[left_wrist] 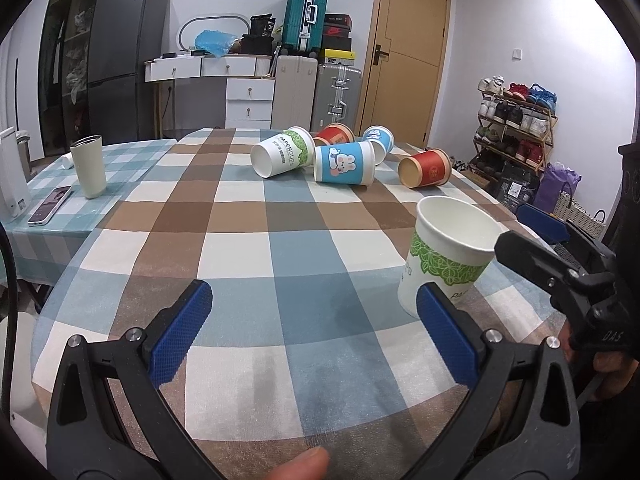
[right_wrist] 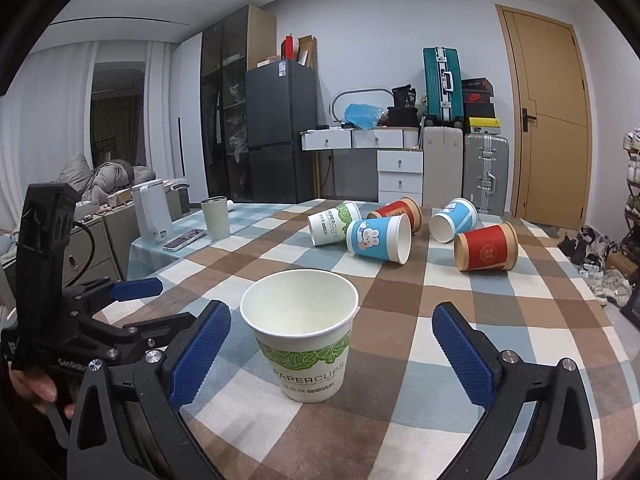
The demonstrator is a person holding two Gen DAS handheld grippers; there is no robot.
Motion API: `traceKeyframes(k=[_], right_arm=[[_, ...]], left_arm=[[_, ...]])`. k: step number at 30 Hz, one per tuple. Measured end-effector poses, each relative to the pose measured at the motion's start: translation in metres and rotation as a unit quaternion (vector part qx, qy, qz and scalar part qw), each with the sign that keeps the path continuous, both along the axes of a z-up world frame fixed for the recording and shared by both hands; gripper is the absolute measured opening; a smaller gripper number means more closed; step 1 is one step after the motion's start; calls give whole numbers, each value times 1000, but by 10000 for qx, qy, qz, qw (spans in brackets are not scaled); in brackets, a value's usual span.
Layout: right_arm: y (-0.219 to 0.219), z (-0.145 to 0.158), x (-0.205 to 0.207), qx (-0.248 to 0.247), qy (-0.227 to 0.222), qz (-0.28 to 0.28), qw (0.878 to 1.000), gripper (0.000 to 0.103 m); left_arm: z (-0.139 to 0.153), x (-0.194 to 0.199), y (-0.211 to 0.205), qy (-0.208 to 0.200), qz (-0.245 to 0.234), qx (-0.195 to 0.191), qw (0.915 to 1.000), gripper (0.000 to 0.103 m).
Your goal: Flip cup upright
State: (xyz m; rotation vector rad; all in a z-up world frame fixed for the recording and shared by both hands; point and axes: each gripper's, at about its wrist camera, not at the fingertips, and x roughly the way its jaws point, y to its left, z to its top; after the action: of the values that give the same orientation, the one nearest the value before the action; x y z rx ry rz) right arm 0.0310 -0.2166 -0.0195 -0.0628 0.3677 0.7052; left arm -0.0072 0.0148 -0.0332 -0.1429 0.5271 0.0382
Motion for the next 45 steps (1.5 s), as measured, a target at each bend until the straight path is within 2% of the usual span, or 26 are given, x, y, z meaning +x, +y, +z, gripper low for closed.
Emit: traceKeyframes(k=[6,13,45], right_arm=[[-16,-5,-5,166,39,117,9998,103],[-20,-11,-9,145,-61,240,9996,103],[-18,-10,-14,74,-131,336,9993,103]], left_arm=[[3,-5,-3,-166,-72,64,9998,102],[2,-10,-13,-317,-302,199,9988,102],[-4,-6,-14,-270,-393,225,9986,102]])
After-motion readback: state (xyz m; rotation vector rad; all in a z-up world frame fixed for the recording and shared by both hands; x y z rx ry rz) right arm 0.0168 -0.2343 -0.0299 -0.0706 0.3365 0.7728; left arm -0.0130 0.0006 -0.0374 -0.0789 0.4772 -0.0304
